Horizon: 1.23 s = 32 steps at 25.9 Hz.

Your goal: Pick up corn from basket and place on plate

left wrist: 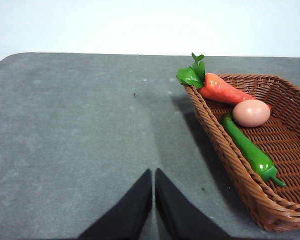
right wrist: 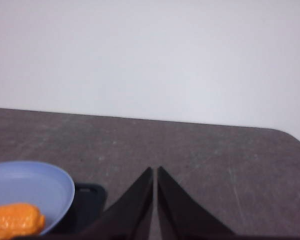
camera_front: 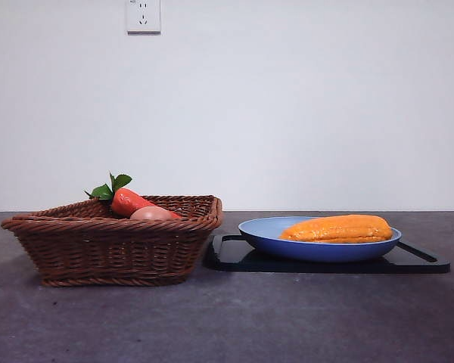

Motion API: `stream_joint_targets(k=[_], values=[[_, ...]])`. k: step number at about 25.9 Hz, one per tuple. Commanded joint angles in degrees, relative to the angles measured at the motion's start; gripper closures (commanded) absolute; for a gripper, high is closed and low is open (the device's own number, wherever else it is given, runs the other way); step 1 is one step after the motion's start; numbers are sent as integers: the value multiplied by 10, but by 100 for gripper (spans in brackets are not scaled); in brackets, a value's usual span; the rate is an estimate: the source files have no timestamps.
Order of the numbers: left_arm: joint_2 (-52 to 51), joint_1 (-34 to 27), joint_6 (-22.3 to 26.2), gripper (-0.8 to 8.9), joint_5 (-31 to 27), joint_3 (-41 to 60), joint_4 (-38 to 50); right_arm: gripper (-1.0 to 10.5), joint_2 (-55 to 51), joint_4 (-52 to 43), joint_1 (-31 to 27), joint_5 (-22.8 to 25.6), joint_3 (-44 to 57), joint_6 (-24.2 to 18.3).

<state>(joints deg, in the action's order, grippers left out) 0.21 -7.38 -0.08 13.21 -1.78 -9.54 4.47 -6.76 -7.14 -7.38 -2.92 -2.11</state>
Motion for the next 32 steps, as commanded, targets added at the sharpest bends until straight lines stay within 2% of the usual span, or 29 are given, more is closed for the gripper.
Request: stream_joint_targets(k=[1, 5, 14, 20, 32], values=[[0, -1, -5, 806, -2, 16, 3, 945, -15, -6, 0, 2, 12, 2], [0, -1, -5, 806, -2, 16, 3, 945, -44, 21, 1, 2, 21, 2], [0, -1, -5, 806, -2, 16, 4, 945, -43, 118, 2, 2, 23, 15], [0, -1, -5, 806, -2, 16, 4, 945, -43, 147, 2, 2, 23, 16], [0, -1, -5, 806, -2, 16, 4, 945, -43, 123, 2, 2, 23, 16]])
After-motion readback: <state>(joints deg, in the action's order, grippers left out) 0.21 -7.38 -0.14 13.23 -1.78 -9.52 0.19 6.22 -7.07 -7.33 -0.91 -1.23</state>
